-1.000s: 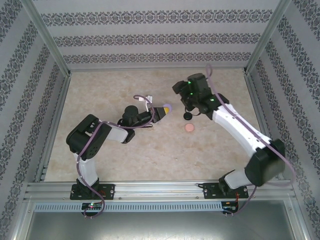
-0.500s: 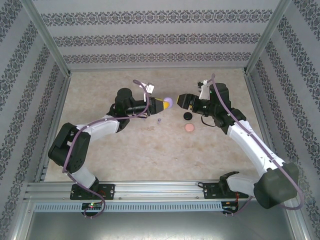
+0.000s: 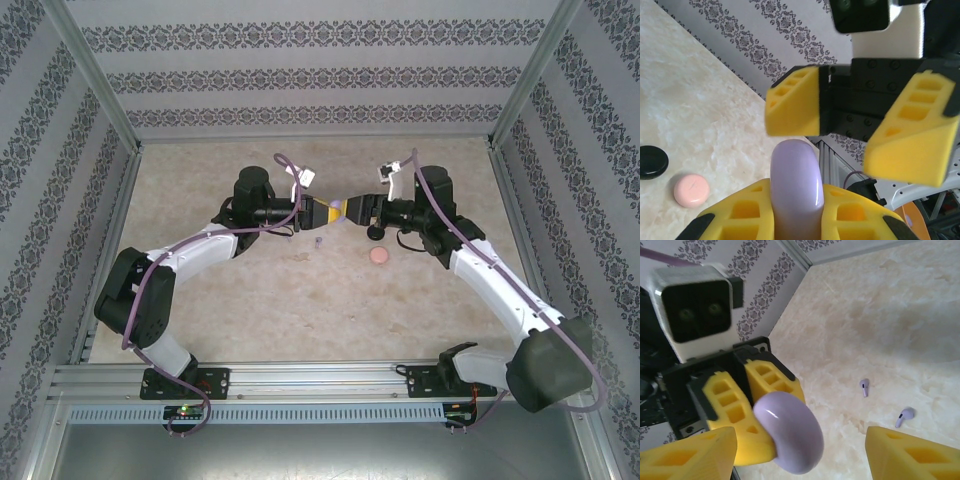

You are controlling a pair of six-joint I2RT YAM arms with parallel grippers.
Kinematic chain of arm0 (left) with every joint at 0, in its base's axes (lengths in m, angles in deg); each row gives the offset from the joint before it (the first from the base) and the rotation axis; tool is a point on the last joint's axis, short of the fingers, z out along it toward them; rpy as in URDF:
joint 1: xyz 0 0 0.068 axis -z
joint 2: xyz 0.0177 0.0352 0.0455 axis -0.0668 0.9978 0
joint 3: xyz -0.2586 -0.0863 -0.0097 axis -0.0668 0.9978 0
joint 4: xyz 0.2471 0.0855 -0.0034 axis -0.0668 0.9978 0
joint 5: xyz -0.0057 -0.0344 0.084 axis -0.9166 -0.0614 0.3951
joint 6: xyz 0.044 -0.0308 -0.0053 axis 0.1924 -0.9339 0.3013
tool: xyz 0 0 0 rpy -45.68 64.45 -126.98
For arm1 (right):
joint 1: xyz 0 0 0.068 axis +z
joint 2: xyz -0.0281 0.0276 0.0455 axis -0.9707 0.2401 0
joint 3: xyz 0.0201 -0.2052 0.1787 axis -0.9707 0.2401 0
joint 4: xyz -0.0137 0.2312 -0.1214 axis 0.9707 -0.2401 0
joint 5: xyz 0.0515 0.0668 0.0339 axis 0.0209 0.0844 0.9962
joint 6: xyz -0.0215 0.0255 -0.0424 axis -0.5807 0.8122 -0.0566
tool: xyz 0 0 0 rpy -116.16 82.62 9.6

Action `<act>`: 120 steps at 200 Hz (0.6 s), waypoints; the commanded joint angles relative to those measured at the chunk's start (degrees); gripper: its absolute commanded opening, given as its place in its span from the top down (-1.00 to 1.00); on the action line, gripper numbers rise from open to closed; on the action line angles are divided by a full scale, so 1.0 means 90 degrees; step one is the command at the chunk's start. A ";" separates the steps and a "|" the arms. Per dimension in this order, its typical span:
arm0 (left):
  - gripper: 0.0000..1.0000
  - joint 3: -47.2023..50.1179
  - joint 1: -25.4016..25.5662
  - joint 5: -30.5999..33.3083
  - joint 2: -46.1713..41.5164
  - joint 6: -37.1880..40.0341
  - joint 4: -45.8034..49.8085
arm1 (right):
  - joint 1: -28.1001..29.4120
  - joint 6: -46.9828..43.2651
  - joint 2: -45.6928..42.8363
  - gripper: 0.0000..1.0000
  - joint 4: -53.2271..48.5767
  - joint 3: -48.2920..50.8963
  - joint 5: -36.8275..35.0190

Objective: Insert the wireless bluetooth earbuds into the charging case

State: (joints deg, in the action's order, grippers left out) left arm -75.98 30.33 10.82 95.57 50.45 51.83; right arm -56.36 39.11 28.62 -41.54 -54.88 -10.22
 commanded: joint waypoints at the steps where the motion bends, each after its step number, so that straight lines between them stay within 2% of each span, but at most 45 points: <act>1: 1.00 -0.0241 -0.0049 -0.0196 -0.0207 0.0208 0.0093 | 0.0073 -0.0095 0.0201 -0.32 0.0320 0.0188 0.0159; 55: 1.00 -0.0278 -0.0054 -0.0254 -0.0461 0.0204 0.0091 | -0.0294 0.0068 0.0554 -0.12 0.0746 0.0758 -0.0066; 120: 1.00 -0.0247 -0.0053 -0.0227 -0.0530 0.0267 0.0117 | -0.0582 0.0236 0.0154 -0.09 0.0660 0.0882 0.0145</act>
State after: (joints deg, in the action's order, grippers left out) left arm -76.35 29.85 11.54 94.09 51.24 56.61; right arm -59.74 40.31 31.94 -33.87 -48.26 -7.84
